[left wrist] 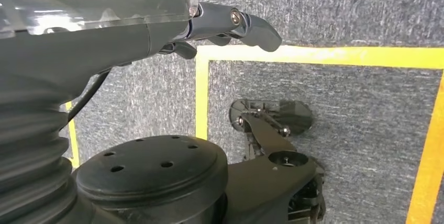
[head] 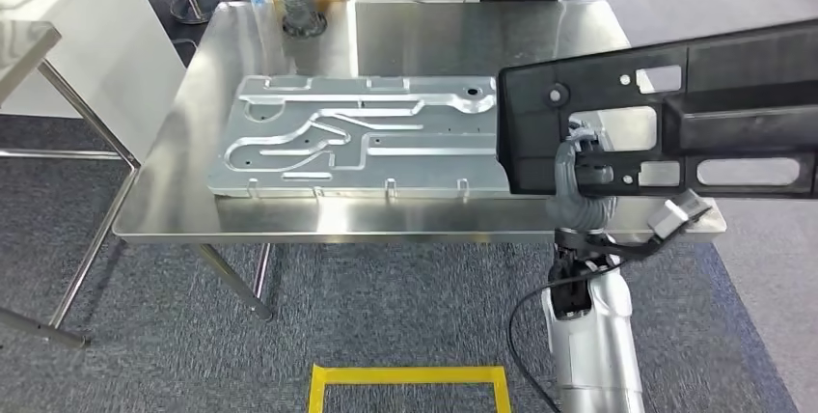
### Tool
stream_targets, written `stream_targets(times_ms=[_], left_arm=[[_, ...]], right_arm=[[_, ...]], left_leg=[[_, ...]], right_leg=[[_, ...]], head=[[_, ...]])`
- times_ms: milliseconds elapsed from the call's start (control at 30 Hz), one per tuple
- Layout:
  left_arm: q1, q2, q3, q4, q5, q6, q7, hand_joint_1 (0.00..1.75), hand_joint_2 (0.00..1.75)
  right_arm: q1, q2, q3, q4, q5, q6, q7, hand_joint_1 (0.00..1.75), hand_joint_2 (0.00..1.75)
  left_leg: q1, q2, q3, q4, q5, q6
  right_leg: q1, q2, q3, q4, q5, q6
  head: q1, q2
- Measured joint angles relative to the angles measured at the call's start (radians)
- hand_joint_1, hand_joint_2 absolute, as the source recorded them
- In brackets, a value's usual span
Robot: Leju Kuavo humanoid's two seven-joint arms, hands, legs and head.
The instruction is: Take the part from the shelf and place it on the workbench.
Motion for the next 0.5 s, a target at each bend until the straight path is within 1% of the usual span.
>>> stream_targets(times_ms=[33, 67, 100, 133, 167, 200, 233, 267, 300, 333, 367, 400, 433, 467, 500], left_arm=[[0.0, 0.0, 0.0, 0.0, -0.001, 0.0, 0.0, 0.0, 1.75], [0.0, 0.0, 0.0, 0.0, -0.002, 0.0, 0.001, 0.0, 1.75], [0.0, 0.0, 0.0, 0.0, -0.004, -0.001, 0.0, 0.0, 1.75], [0.001, 0.0, 0.0, 0.0, -0.006, -0.001, 0.0, 0.0, 1.75], [0.0, 0.0, 0.0, 0.0, -0.009, -0.002, 0.0, 0.0, 1.75], [0.001, 0.0, 0.0, 0.0, -0.011, -0.003, -0.001, 0.0, 1.75], [0.001, 0.0, 0.0, 0.0, -0.014, -0.004, -0.001, 0.0, 1.75], [0.002, 0.0, 0.0, 0.0, -0.017, -0.005, -0.001, 0.0, 1.75], [0.003, 0.0, 0.0, 0.0, -0.019, -0.005, -0.001, 0.0, 1.75], [0.005, 0.0, -0.001, 0.0, -0.022, -0.006, -0.002, 0.0, 1.75], [0.006, 0.0, -0.001, 0.0, -0.023, -0.007, -0.004, 0.0, 1.75], [0.007, 0.0, -0.001, 0.0, -0.025, -0.007, -0.006, 0.0, 1.75], [0.007, 0.0, -0.002, 0.0, -0.026, -0.008, -0.009, 0.0, 1.75], [0.006, 0.0, -0.002, 0.0, -0.027, -0.008, -0.012, 0.0, 1.75], [0.005, 0.0, -0.002, 0.0, -0.027, -0.009, -0.014, 0.0, 1.75]], right_arm=[[-0.013, 0.0, 0.0, 0.01, 0.016, -0.006, 0.0, 1.75, 1.75], [-0.032, -0.001, 0.0, 0.024, 0.038, -0.017, 0.001, 1.75, 1.75], [-0.058, -0.001, 0.002, 0.042, 0.067, -0.03, 0.002, 1.75, 1.75], [-0.094, -0.002, 0.005, 0.069, 0.1, -0.044, 0.004, 1.75, 1.75], [-0.136, -0.004, 0.011, 0.101, 0.141, -0.061, 0.006, 1.75, 1.75], [-0.183, -0.005, 0.019, 0.133, 0.182, -0.079, 0.007, 1.75, 1.75], [-0.23, -0.008, 0.029, 0.172, 0.231, -0.103, 0.008, 1.75, 1.75], [-0.277, -0.011, 0.043, 0.214, 0.286, -0.13, 0.009, 1.75, 1.75], [-0.321, -0.016, 0.056, 0.256, 0.336, -0.154, 0.01, 1.75, 1.75], [-0.366, -0.022, 0.075, 0.307, 0.394, -0.182, 0.014, 1.75, 1.75], [-0.415, -0.029, 0.096, 0.36, 0.451, -0.21, 0.019, 1.75, 1.75], [-0.47, -0.037, 0.12, 0.414, 0.512, -0.243, 0.027, 1.75, 1.75], [-0.528, -0.048, 0.152, 0.477, 0.582, -0.28, 0.038, 1.75, 1.75], [-0.587, -0.063, 0.187, 0.539, 0.649, -0.314, 0.05, 1.75, 1.75], [-0.642, -0.079, 0.221, 0.599, 0.71, -0.343, 0.063, 1.75, 1.75]], left_leg=[[-0.001, -0.001, -0.001, 0.001, -0.002, -0.005], [-0.001, -0.001, 0.0, 0.0, -0.003, -0.009], [0.0, -0.001, -0.001, 0.006, -0.009, -0.014], [0.001, -0.001, -0.008, 0.025, -0.022, -0.019], [0.003, -0.001, -0.027, 0.066, -0.045, -0.022], [0.005, -0.001, -0.057, 0.129, -0.074, -0.024], [0.007, -0.001, -0.094, 0.204, -0.104, -0.025], [0.009, -0.001, -0.131, 0.274, -0.126, -0.025], [0.01, -0.001, -0.156, 0.316, -0.131, -0.024], [0.009, -0.001, -0.163, 0.318, -0.115, -0.021], [0.008, -0.001, -0.15, 0.279, -0.082, -0.017], [0.005, 0.001, -0.122, 0.208, -0.038, -0.011], [0.001, 0.005, -0.09, 0.13, -0.001, -0.004], [-0.004, 0.009, -0.061, 0.064, 0.022, 0.001], [-0.008, 0.011, -0.042, 0.022, 0.033, 0.004]], right_leg=[[0.003, 0.001, 0.0, 0.0, -0.001, -0.009], [0.002, 0.0, 0.0, -0.001, 0.0, -0.017], [0.001, 0.001, 0.001, -0.003, 0.0, -0.024], [-0.001, 0.002, 0.002, -0.005, 0.001, -0.031], [-0.003, 0.003, 0.004, -0.007, 0.002, -0.036], [-0.004, 0.005, 0.004, -0.008, 0.002, -0.039], [-0.003, 0.006, 0.004, -0.007, 0.002, -0.041], [-0.003, 0.007, 0.003, -0.007, 0.002, -0.042], [-0.002, 0.008, 0.004, -0.007, 0.002, -0.042], [-0.001, 0.008, 0.004, -0.006, 0.002, -0.042], [-0.001, 0.008, 0.004, -0.006, 0.002, -0.042], [-0.001, 0.008, 0.004, -0.006, 0.002, -0.042], [-0.001, 0.008, 0.003, -0.006, 0.002, -0.041], [-0.001, 0.008, 0.001, -0.005, 0.003, -0.037], [-0.001, 0.007, -0.001, -0.006, 0.005, -0.033]], head=[[0.0, 0.0], [0.0, 0.0], [0.0, 0.0], [0.0, 0.0], [0.0, 0.0], [0.0, 0.0], [0.0, 0.0], [0.0, 0.0], [0.0, 0.0], [0.0, 0.0], [0.0, 0.0], [0.0, 0.0], [0.0, 0.0], [0.0, 0.0], [0.0, 0.0]])
